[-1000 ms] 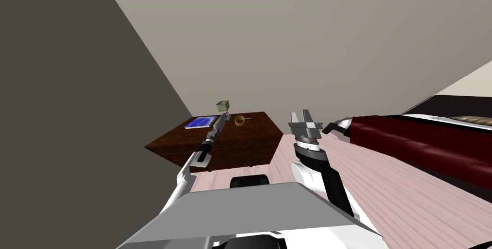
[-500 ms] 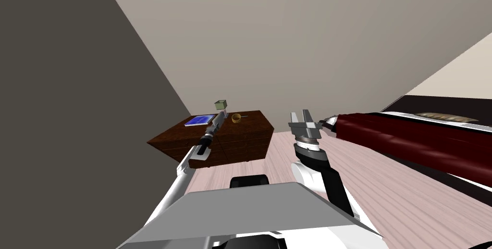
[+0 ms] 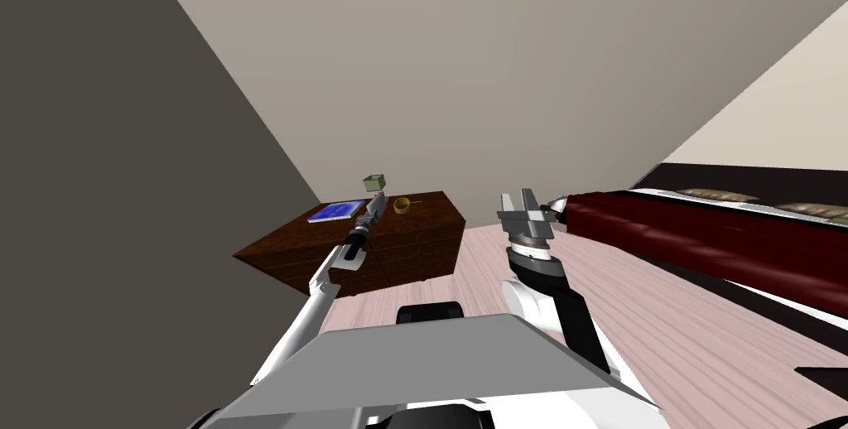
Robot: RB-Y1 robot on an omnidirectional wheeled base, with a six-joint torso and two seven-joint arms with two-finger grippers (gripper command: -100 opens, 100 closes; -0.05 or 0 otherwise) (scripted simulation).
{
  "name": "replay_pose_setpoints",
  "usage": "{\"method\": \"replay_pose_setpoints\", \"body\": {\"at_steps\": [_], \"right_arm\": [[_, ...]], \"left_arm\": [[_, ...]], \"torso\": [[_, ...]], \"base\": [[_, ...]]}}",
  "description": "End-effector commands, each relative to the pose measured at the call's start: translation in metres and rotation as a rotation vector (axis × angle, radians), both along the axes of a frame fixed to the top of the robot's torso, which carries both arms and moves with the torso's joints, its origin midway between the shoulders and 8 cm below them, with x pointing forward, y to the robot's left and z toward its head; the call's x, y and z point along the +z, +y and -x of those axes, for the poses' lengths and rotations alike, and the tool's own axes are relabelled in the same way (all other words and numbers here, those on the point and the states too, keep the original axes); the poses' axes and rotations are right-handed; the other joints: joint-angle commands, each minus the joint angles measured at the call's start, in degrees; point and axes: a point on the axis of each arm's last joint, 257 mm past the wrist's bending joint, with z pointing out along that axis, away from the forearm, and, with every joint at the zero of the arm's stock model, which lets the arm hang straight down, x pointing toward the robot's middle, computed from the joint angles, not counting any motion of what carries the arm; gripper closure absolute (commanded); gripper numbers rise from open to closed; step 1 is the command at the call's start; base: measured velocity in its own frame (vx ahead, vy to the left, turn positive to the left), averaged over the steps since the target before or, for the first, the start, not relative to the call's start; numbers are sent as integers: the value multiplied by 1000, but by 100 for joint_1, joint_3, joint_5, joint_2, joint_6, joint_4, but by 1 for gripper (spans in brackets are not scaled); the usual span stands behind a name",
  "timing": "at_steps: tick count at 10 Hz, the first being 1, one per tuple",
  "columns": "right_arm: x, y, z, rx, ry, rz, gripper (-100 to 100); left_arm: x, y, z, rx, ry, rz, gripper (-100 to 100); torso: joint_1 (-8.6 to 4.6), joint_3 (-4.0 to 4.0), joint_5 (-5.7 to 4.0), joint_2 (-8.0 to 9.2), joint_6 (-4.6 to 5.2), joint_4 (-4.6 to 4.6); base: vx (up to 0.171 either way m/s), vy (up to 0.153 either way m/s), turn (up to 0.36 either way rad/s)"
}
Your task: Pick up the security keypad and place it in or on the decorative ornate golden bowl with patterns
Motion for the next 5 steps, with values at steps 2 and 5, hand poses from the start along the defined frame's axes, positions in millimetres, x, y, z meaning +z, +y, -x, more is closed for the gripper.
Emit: {"method": "replay_pose_setpoints", "body": {"at_steps": [2, 5], "right_arm": [[0, 0, 0, 0, 0, 0, 0], [0, 0, 0, 0, 0, 0, 0]], "left_arm": [[3, -2, -7, 27, 19, 18, 100], [5, -3, -11, 50, 34, 33, 100]], "torso": [[0, -1, -1, -4, 1, 2], [-8, 3, -5, -4, 3, 9]], "base": [[72, -33, -95], [69, -28, -97]]}}
